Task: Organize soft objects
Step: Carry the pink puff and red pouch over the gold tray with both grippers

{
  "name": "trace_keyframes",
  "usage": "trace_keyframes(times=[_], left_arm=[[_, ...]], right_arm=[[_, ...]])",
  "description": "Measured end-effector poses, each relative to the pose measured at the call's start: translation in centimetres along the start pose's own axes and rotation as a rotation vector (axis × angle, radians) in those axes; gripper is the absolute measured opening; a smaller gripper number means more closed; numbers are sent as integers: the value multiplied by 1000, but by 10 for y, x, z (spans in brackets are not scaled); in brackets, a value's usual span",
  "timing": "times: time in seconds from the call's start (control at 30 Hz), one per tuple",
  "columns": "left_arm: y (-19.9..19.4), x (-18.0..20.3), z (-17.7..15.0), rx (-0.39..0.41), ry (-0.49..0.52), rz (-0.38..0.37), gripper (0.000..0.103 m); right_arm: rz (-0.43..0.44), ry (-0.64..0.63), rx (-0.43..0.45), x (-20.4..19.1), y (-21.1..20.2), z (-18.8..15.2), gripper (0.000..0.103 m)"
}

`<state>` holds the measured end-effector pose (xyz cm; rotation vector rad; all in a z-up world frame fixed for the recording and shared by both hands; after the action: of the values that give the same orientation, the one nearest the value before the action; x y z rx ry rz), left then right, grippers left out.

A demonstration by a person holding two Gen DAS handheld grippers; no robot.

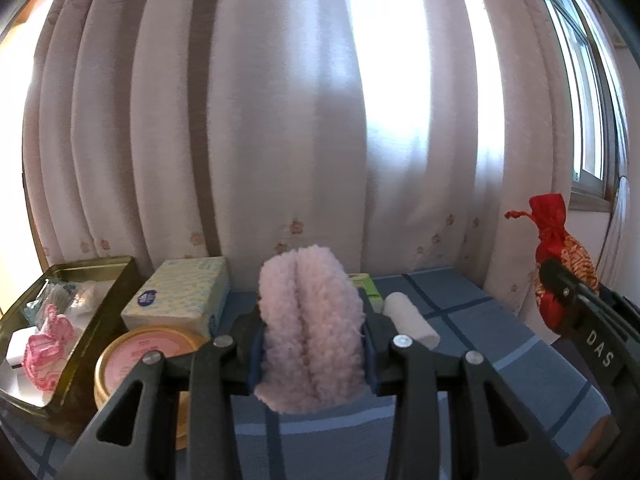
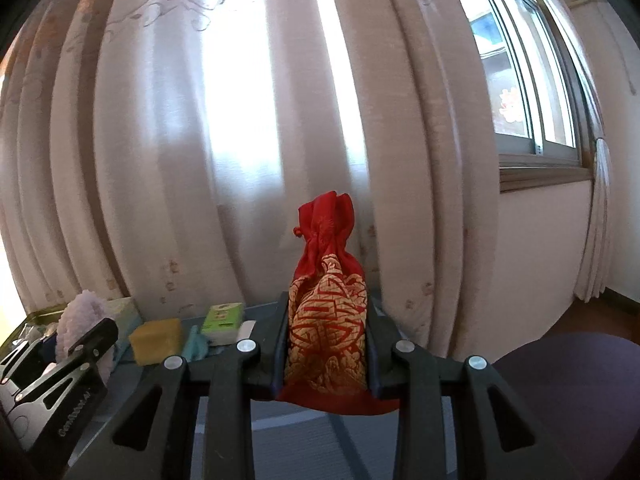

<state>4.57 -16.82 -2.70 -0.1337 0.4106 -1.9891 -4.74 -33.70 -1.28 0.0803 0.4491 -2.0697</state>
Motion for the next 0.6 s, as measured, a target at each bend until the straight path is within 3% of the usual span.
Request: trace_keyframes(times=[0.6], left_arm=[[-19, -65, -18, 6, -31, 66, 37]], right_arm=[[103, -54, -25, -77, -6, -22, 34]])
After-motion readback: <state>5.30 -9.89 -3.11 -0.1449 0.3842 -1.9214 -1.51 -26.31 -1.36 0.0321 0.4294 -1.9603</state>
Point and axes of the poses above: each gripper's, at about its wrist camera, not at the fingertips, and y roughly the way its jaws point, x to its right, z to its top, the point moved 7 cm from there along y, roughly the way its jaws point, and after that the axes turned 7 degrees about y, right-handed, at the moved point
